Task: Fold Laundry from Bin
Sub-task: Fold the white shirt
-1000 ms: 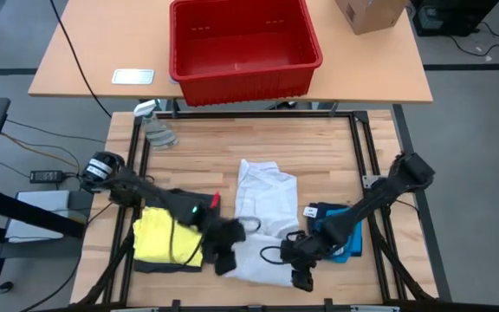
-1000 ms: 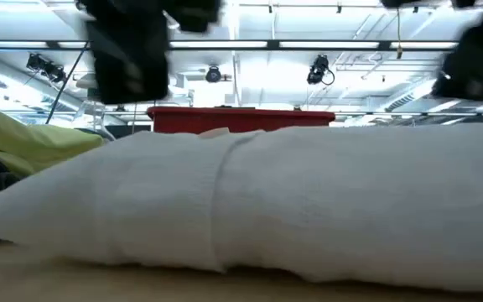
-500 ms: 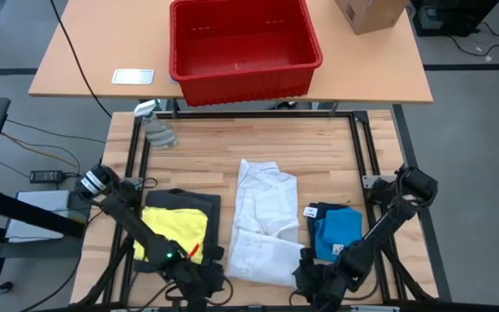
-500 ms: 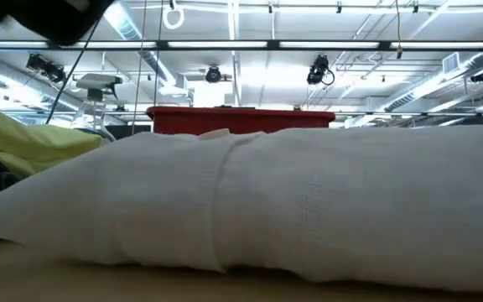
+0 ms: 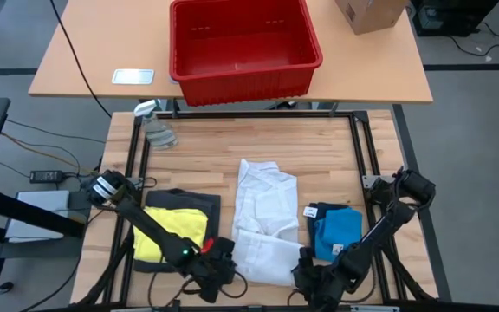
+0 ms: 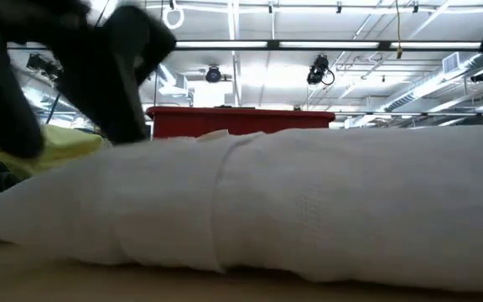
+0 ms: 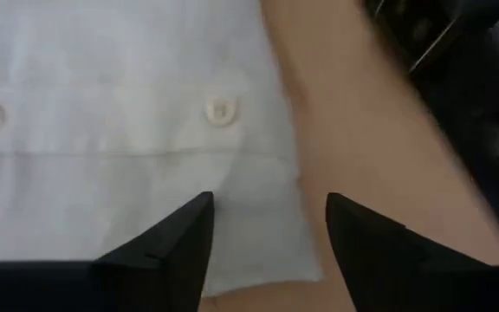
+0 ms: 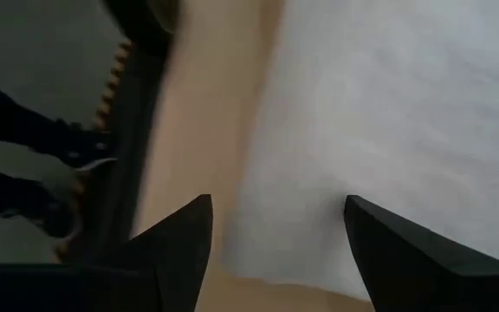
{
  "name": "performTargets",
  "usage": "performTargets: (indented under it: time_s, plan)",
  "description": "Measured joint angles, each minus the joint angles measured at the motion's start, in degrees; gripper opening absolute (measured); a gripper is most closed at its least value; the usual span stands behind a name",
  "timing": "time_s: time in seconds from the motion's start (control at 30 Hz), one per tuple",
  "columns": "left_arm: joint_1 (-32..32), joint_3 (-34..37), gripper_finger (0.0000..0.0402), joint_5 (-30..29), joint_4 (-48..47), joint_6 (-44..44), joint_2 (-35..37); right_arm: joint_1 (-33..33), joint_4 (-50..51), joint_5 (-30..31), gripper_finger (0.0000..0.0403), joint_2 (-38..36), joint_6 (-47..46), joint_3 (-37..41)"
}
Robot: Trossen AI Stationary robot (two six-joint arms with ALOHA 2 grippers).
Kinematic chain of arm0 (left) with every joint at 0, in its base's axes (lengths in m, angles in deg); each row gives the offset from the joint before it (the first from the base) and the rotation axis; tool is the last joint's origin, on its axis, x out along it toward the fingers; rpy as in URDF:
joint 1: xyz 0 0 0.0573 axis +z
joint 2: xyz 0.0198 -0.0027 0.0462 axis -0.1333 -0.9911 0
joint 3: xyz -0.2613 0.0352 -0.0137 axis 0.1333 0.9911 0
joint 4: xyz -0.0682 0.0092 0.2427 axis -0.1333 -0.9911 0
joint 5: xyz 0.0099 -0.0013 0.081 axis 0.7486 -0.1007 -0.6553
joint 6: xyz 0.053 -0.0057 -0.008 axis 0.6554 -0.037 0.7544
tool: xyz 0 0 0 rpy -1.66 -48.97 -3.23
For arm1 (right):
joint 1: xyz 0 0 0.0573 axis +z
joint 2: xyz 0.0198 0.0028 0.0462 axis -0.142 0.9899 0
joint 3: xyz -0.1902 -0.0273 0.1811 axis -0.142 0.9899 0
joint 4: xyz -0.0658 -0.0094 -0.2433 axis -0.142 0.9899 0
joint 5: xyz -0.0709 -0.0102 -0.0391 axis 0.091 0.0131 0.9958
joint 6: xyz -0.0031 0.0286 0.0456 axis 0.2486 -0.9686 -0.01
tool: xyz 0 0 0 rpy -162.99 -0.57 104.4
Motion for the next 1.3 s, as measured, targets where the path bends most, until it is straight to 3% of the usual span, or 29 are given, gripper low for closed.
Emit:
performTargets:
  time_s: [0.17, 0.3, 0.43, 0.57, 0.63, 0.7, 0.77, 0.87, 1.0, 1.3]
  plan:
    - [0.6, 0.09, 0.0238, 6.4, 1.18, 1.63, -4.25, -1.0, 1.15, -0.72, 0.0251, 1.33, 0.02, 0.02]
    - [0.16, -0.12, 0.022, 6.64, 2.9, -0.06, -6.84, -2.29, -1.29, -5.94, 0.0217, 3.04, -0.38, 0.02]
    - [0.42, -0.24, 0.0157, 5.56, 3.08, -3.33, -7.6, -4.69, -1.67, -14.68, 0.0142, 5.14, -1.75, -0.21]
    - [1.12, -0.09, 0.0043, 5.43, 2.35, -5.82, -6.18, -7.32, -1.3, -22.02, 0.0026, 4.36, -1.48, -0.18]
    - [2.16, -0.52, 0.0016, 9.8, 0.59, -9.02, -4.69, -8.51, -0.89, -26.86, 0.002, 2.46, -0.12, 0.09]
    - [3.76, -1.88, 0.0017, 16.42, -1.65, -12.39, -2.24, -10.38, -1.99, -35.77, 0.003, -0.83, -0.07, 0.13]
    - [4.35, -3.89, 0.0018, 18.84, -4.15, -14.73, 1.17, -11.51, -2.02, -41.41, 0.0033, -5.1, -1.11, 0.07]
    - [5.28, -6.18, 0.0016, 19.65, -6.61, -16.7, 5.39, -12.02, 0.59, -41.08, 0.0022, -10.72, 0.47, 0.02]
    - [9.14, -6.8, 0.0015, 19.39, -8.03, -19.89, 9.21, -14.24, 8.42, -33.88, 0.0011, -17.19, 4.67, 0.02]
    - [19.67, -6.91, 0.0014, 19.78, -18.69, -25.1, 6.97, -22.22, 15.0, -30.88, 0.0022, -19.48, -1.21, 9.49]
